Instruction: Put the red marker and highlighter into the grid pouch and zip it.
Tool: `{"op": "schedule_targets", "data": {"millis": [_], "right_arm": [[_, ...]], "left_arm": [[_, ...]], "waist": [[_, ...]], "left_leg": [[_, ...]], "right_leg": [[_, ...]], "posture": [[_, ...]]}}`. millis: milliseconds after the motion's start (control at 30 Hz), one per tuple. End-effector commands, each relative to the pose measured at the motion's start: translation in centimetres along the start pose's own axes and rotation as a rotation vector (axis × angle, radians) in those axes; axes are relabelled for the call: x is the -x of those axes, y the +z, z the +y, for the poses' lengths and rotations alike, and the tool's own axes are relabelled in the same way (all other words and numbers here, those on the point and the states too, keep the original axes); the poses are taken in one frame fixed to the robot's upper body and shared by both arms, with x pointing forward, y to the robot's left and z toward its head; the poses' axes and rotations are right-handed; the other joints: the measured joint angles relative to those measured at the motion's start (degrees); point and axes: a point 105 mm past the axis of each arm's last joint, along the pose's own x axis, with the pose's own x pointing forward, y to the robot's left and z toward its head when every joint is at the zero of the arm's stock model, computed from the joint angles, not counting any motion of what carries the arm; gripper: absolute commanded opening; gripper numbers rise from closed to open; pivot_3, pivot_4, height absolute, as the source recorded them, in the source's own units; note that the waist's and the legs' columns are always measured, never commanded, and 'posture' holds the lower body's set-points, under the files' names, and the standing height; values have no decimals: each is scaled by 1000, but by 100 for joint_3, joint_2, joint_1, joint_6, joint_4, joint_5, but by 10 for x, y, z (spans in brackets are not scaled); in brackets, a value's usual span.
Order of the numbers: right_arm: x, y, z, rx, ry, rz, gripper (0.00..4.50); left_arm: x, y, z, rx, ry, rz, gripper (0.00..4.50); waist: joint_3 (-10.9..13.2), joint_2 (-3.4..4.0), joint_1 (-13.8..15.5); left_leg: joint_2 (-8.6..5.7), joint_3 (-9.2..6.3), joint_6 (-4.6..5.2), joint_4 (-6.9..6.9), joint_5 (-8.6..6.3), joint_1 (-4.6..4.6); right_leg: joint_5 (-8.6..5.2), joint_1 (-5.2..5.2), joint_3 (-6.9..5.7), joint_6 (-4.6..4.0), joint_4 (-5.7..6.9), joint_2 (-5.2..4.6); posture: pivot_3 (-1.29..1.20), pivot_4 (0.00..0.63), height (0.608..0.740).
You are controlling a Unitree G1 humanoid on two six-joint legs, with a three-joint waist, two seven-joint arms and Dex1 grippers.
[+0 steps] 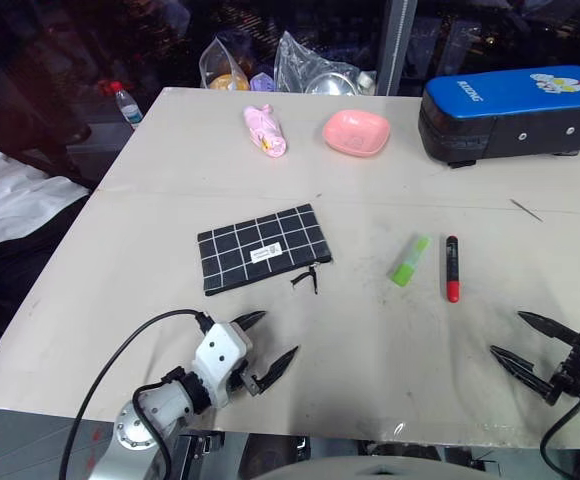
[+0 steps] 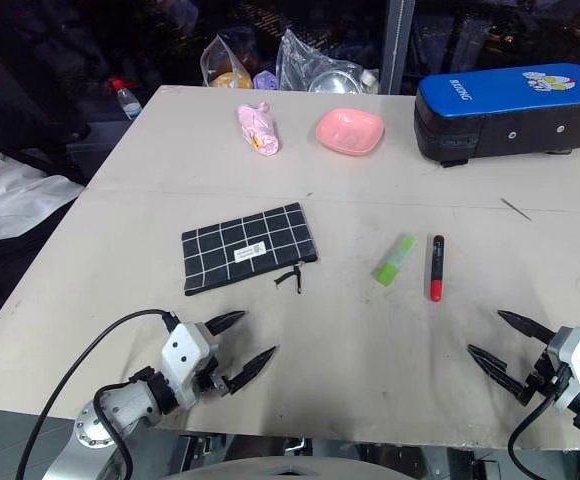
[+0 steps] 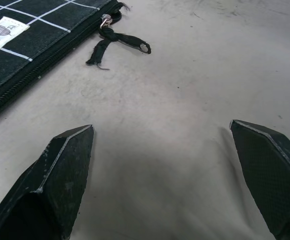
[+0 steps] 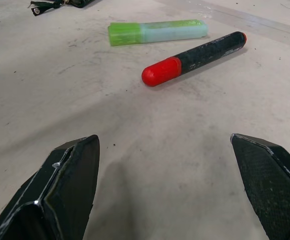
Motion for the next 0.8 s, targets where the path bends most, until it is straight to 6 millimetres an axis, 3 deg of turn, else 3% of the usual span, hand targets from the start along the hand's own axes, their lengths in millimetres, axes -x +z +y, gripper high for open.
{"op": "schedule_targets", "data": {"millis": [33,300,467,667,800], "right_arm": [[-1,9,0,28,-1,-17,4238],[-7,17,1,50,22,-28,4238],[-22,33,7,56,70,-87,4238],[-47,59,40,4,217,-180,4238],[-66,82,54,5,284,-256,4238]], "left_arm": [[0,6,-2,-11,-7,-34,4424],[1,8,0,-13,1,-59,4424],[7,9,7,-17,6,-65,4424],[26,14,32,-37,39,-73,4424],[53,19,61,-83,68,-63,4424]], "waist": [[0,0,0],[0,1,1],[0,0,-7],[0,0,-3],[3,-5,-3]], "left_leg": [[0,0,0,0,0,0],[-1,0,0,1,0,-1],[-1,0,1,1,0,0],[0,-3,1,1,1,-1],[0,-8,0,5,1,-6]], "right_leg": [[0,0,0,0,0,0],[0,1,-3,0,0,0],[0,1,-4,1,2,2],[0,0,-9,1,4,2],[0,1,-17,1,4,0]], "posture": [[0,150,725],[0,150,725],[0,150,725],[0,150,725],[0,150,725]]}}
